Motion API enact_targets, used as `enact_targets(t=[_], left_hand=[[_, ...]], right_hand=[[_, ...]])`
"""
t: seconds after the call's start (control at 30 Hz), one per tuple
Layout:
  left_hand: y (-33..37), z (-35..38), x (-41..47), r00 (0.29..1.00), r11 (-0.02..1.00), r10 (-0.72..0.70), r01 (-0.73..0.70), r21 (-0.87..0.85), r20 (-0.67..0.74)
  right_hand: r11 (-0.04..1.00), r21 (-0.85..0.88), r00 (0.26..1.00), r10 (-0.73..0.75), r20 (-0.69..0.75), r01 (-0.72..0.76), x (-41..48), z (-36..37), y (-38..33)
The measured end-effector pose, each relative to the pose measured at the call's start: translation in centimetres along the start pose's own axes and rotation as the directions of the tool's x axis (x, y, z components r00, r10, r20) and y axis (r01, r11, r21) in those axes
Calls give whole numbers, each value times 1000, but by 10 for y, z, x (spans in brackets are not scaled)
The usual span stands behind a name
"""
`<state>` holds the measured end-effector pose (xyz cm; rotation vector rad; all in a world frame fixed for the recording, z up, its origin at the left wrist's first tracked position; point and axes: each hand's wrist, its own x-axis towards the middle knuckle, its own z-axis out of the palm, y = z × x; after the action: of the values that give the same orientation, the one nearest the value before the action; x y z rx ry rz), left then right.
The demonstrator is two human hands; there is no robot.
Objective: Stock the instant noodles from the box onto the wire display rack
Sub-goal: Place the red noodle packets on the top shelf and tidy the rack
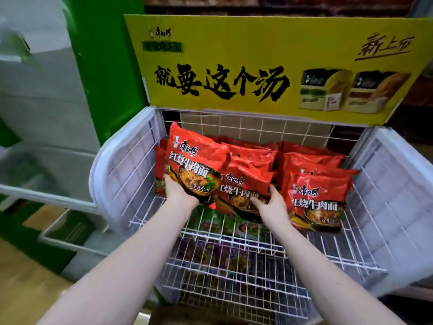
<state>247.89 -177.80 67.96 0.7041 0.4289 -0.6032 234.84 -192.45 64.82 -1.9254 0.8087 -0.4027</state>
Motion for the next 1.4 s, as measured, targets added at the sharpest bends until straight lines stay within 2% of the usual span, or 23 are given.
enact_targets(t=[0.17, 0.4, 0.5, 0.67, 0.73, 0.8, 0.87, 0.97, 1.1, 1.23, 1.33, 1.4], left_hand=[[7, -6, 11, 998, 999, 53, -53, -2, -18], [9, -8, 20, 1000, 1000, 20, -20, -6, -5], [12, -6, 19, 999, 1000, 0, -1, 1, 35], [17, -9, 15, 992, 999, -34, 33, 8, 120], [19, -11, 7, 986, 998, -62, 60, 18, 153], [18, -13, -2, 972, 996, -85, 84, 14, 217], [18, -15, -16, 952, 995, -99, 99, 13, 290], [20, -19, -36, 948, 994, -107, 113, -2, 299], [34, -27, -60, 938, 993, -107, 87, 75, 329], [49, -38, -74, 956, 975, -144, 93, 201, 257], [55, -50, -81, 985, 912, -136, 83, 402, 105], [60, -60, -85, 995, 885, -96, 78, 460, 17]], right_hand=[[993, -120, 998, -23, -52, 17, 3, 6, 11], [998, 55, 992, -30, -126, 37, 3, 5, 6], [994, 58, 979, -84, -186, 97, -1, 0, -4], [976, -67, 923, -220, -316, 209, -18, -5, -24], [969, 14, 935, -234, -268, 247, -27, -2, -36], [966, 132, 969, -206, -136, 223, -39, 8, -53], [956, 238, 985, -160, -66, 171, -50, 22, -68], [914, 397, 996, -62, -67, 83, -64, 37, -84], [880, 471, 996, -20, -91, 61, -78, 48, -92], [873, 486, 998, -19, -62, 47, -88, 57, -101], [911, 406, 995, -44, -87, 76, -89, 67, -104], [923, 377, 994, -43, -103, 79, -88, 74, -105]])
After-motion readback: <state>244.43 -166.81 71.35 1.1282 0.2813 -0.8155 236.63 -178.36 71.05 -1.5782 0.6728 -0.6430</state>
